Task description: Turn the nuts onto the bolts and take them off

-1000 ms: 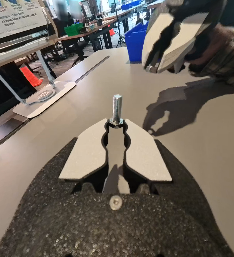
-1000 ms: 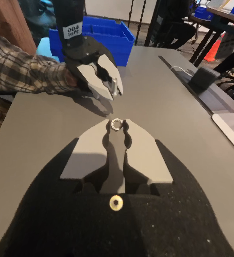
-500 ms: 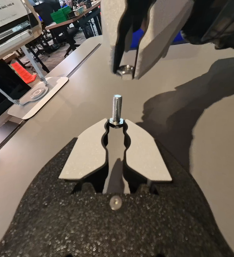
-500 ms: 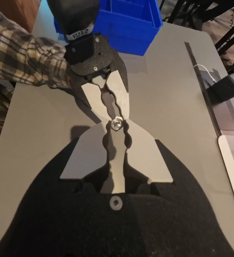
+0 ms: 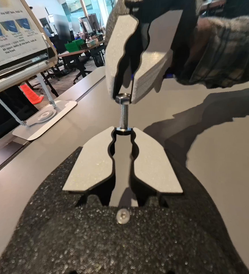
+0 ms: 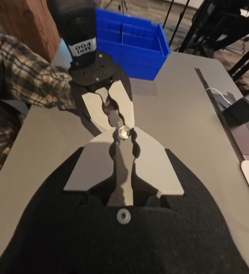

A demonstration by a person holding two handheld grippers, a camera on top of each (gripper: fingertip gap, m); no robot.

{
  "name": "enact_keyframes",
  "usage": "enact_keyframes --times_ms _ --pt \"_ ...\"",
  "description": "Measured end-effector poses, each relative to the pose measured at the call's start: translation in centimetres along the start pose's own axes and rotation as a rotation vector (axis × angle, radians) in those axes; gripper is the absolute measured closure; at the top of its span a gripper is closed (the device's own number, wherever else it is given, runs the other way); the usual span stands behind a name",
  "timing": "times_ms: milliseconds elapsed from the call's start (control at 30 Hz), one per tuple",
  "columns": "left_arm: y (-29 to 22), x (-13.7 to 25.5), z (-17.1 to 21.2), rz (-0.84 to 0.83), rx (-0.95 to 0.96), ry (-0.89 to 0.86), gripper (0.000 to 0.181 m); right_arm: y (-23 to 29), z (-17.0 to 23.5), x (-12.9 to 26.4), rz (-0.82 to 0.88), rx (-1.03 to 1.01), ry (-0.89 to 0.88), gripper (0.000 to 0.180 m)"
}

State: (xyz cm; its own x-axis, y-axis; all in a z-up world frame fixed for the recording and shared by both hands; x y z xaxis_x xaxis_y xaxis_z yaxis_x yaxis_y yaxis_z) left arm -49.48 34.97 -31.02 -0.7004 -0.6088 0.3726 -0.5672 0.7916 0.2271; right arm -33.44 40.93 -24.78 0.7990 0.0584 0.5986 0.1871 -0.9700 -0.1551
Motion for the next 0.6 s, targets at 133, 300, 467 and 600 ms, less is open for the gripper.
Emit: enact_keyframes --times_ms 133,300,467,600 --pt "0.05 0.42 -0.16 0.001 0.023 -0.055 0.163 -0.16 0.57 -0.12 -0.043 -0.057 -0.159 0.163" --pt "0.15 0.43 0.03 -0.001 0.034 -0.071 0.163 -0.38 1.13 -0.47 -0.063 -0.097 -0.216 0.163" --pt "0.26 0.29 0.2 -0.008 0.035 -0.072 0.163 -0.33 0.86 -0.55 -0.046 -0.118 -0.19 0.163" --pt "0.21 0.43 0.1 -0.041 0.019 -0.073 0.163 -0.09 0.43 -0.43 -0.012 -0.143 -0.165 0.163"
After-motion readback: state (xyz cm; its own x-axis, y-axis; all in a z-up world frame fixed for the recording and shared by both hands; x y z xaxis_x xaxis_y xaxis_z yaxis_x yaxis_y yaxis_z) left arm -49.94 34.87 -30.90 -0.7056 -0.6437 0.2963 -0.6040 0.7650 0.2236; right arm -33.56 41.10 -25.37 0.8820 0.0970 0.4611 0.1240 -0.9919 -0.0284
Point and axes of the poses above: each gripper's, where its closed fingertips meet, x back along the fingers, z out of its underside, y = z × x across the jaws, the point moved 10 cm from there along x, back along the fingers, and after that the axes turned 9 degrees about y, right-handed, at the moved point
